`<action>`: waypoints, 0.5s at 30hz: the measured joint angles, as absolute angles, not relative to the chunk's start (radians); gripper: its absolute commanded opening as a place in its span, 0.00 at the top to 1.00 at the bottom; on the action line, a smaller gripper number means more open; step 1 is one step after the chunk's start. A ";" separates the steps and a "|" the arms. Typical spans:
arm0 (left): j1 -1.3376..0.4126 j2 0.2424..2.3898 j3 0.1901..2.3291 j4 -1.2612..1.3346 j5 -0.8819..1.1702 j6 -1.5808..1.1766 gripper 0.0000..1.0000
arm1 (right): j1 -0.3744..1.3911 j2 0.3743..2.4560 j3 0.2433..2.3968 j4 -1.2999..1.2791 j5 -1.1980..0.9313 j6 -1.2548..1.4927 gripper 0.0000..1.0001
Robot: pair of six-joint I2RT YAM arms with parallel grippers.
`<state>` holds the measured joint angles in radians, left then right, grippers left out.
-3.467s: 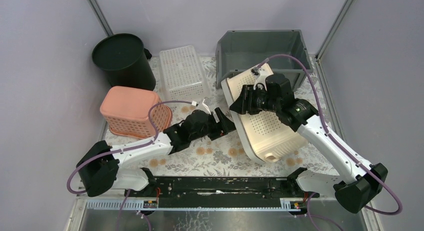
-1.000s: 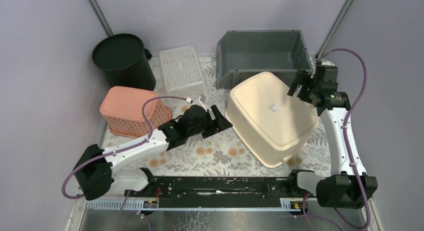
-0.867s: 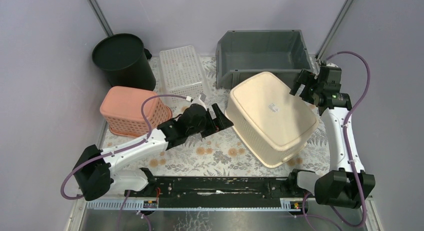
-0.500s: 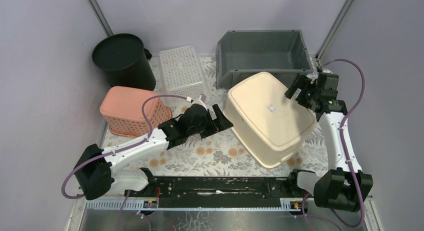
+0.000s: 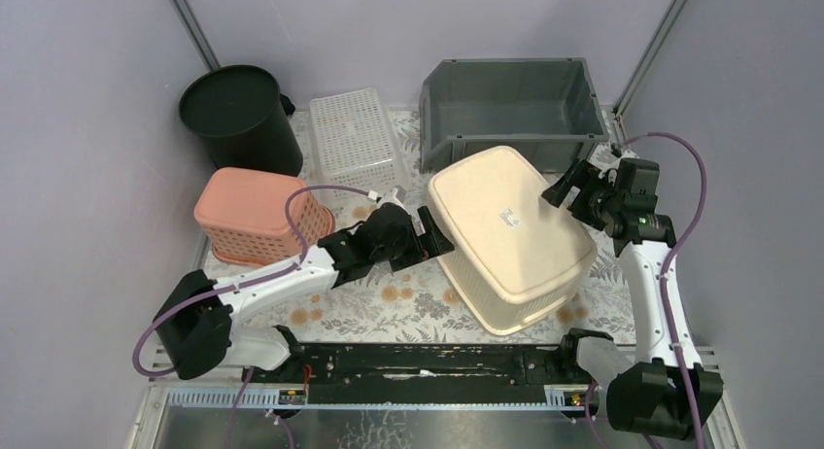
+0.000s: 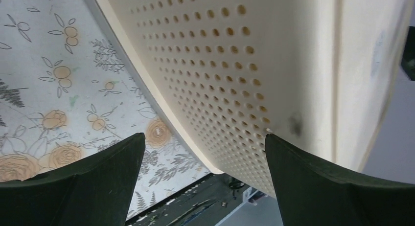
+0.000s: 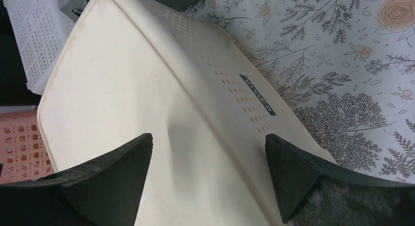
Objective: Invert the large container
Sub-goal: Move the container to the center of the board.
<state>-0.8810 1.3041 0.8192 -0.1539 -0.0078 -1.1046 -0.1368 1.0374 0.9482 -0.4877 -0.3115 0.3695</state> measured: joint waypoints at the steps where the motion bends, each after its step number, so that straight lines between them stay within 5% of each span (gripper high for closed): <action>1: -0.881 1.315 0.821 -0.154 -0.008 -1.103 0.00 | -0.137 1.028 0.948 -0.498 -0.318 0.373 0.09; 15: -0.848 1.529 0.988 -0.188 -0.010 -1.013 0.00 | -0.136 0.905 1.116 -0.529 -0.337 0.449 0.09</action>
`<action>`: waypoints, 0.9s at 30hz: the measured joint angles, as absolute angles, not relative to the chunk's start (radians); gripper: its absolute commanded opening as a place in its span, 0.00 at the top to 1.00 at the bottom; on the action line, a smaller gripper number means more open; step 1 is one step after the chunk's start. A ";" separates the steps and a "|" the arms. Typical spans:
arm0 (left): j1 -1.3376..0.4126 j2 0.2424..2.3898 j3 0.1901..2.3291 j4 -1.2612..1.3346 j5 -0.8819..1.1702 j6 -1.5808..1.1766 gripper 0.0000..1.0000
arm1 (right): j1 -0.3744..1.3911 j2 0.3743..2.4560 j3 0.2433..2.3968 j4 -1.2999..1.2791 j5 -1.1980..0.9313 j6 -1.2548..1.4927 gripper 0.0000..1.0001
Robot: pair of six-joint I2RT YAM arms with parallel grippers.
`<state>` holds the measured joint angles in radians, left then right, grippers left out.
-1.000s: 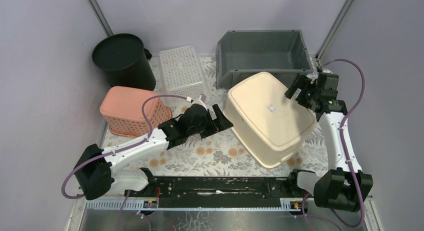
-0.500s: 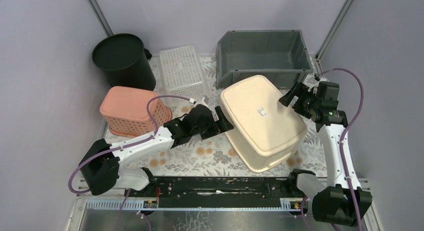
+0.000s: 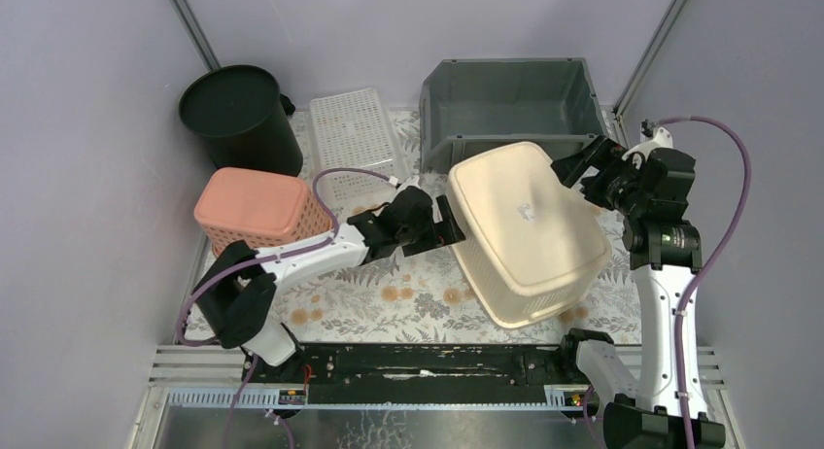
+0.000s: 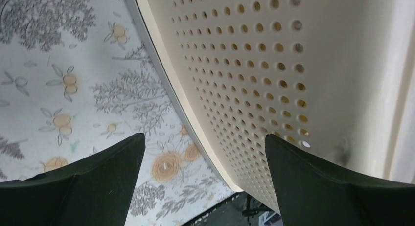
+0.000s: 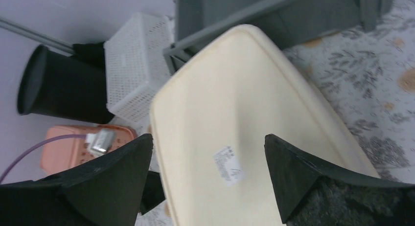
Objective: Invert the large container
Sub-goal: Move the container to the center of the board.
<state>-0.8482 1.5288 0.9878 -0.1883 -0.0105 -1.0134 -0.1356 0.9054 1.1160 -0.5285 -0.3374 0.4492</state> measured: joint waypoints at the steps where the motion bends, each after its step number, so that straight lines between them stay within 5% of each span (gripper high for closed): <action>1: -0.847 1.548 1.002 -0.188 -0.010 -1.010 0.00 | -0.136 0.906 1.129 -0.519 -0.358 0.461 0.09; 27: -0.922 2.119 1.628 -0.317 0.002 -0.899 0.02 | -0.133 0.919 1.185 -0.482 -0.520 0.544 0.10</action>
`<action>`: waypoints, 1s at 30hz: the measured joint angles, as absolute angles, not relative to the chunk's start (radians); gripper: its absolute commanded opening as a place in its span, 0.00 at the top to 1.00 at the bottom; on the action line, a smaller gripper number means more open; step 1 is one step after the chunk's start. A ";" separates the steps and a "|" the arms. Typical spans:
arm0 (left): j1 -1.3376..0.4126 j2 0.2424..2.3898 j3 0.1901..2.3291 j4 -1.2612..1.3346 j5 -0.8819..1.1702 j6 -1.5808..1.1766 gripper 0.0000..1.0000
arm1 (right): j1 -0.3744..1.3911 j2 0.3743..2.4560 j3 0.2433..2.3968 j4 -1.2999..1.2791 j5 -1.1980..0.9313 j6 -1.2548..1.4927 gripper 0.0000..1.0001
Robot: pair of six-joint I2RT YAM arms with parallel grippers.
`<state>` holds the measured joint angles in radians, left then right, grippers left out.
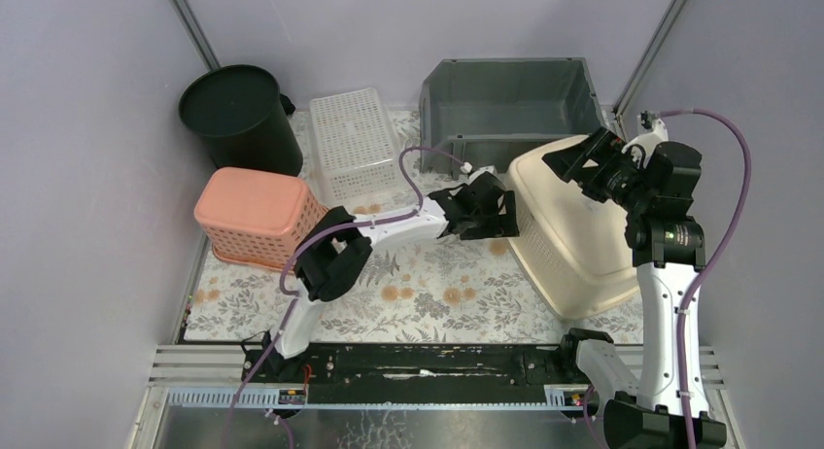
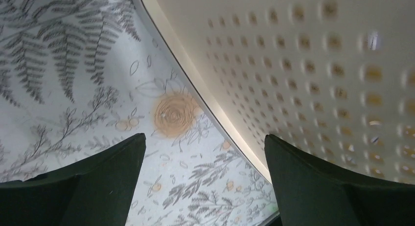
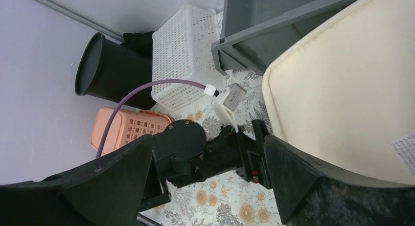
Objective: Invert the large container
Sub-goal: Move the container to the center of the board.
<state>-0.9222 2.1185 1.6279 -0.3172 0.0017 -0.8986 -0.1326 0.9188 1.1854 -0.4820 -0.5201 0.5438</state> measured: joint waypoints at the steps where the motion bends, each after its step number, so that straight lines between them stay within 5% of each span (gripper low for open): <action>1: -0.922 2.135 1.649 -0.329 0.002 -0.897 0.02 | -0.133 0.919 1.182 -0.479 -0.522 0.545 0.10; 11: -0.929 2.249 1.787 -0.373 0.017 -0.880 0.02 | -0.132 0.983 1.175 -0.484 -0.488 0.524 0.08; 22: -0.911 2.050 1.430 -0.299 0.017 -0.916 0.02 | -0.140 1.309 1.342 -0.499 -0.243 0.392 0.02; 30: -0.894 2.026 1.436 -0.264 0.023 -0.925 0.02 | -0.284 1.398 1.398 -0.502 -0.147 0.336 0.00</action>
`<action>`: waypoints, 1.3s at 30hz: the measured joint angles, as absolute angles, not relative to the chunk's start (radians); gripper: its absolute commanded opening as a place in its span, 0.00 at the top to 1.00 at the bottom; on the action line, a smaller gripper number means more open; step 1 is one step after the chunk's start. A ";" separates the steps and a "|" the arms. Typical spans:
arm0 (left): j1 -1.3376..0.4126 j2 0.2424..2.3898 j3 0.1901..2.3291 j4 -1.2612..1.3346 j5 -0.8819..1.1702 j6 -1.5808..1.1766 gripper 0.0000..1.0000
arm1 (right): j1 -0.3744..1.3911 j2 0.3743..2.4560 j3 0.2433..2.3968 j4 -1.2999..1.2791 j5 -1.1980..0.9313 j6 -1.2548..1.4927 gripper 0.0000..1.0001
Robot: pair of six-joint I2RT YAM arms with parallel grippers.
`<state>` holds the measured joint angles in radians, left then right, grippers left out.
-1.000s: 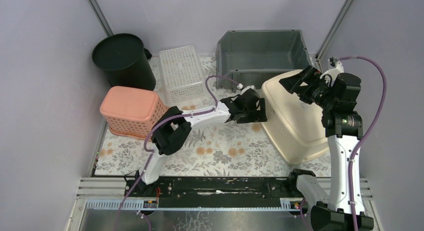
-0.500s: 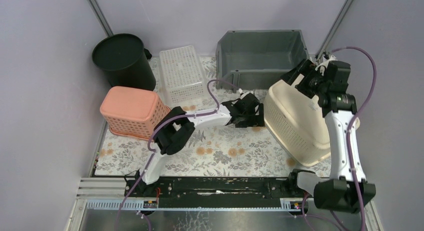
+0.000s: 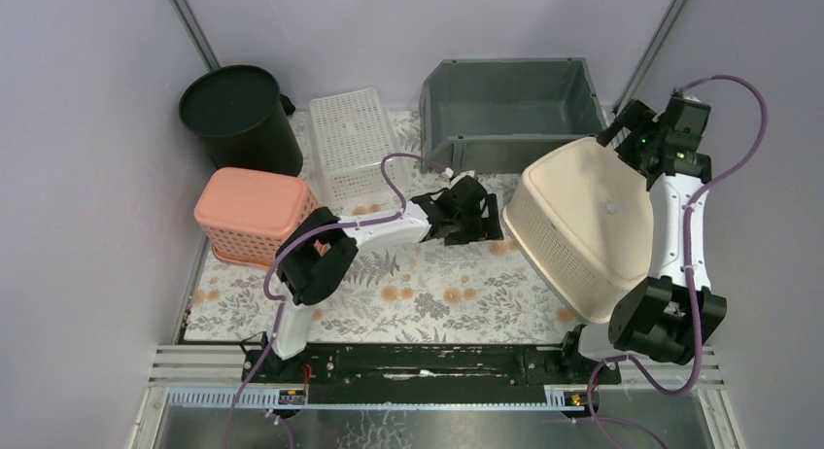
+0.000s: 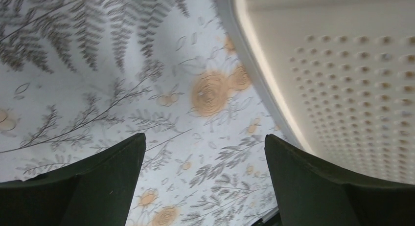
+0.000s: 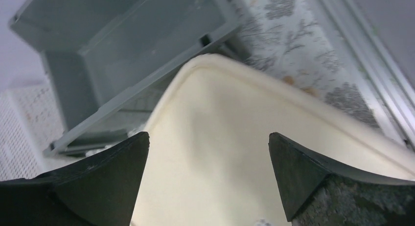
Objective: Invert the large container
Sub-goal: Move the container to the center of the board.
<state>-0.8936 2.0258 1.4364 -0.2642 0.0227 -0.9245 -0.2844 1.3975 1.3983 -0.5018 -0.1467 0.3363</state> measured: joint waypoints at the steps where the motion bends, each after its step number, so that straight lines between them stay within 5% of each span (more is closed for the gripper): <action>1: -0.894 2.028 1.452 -0.265 0.026 -0.924 0.02 | -0.305 1.401 1.398 -0.501 -0.141 0.336 0.00; 13: -0.878 2.062 1.627 -0.260 0.067 -0.918 0.02 | -0.468 1.375 1.234 -0.361 -0.111 0.364 0.00; 24: -0.807 2.185 1.746 -0.268 0.109 -0.902 0.02 | -0.478 1.064 0.963 -0.337 -0.073 0.392 0.00; 39: -0.834 2.410 2.056 -0.305 0.182 -0.892 0.03 | -0.467 0.738 0.849 -0.550 -0.151 0.485 0.01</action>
<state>-0.8337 2.4100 2.0556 -0.3046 0.1822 -0.8921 -0.4667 0.7376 0.8490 -0.5499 -0.1509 0.4854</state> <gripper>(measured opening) 0.971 0.982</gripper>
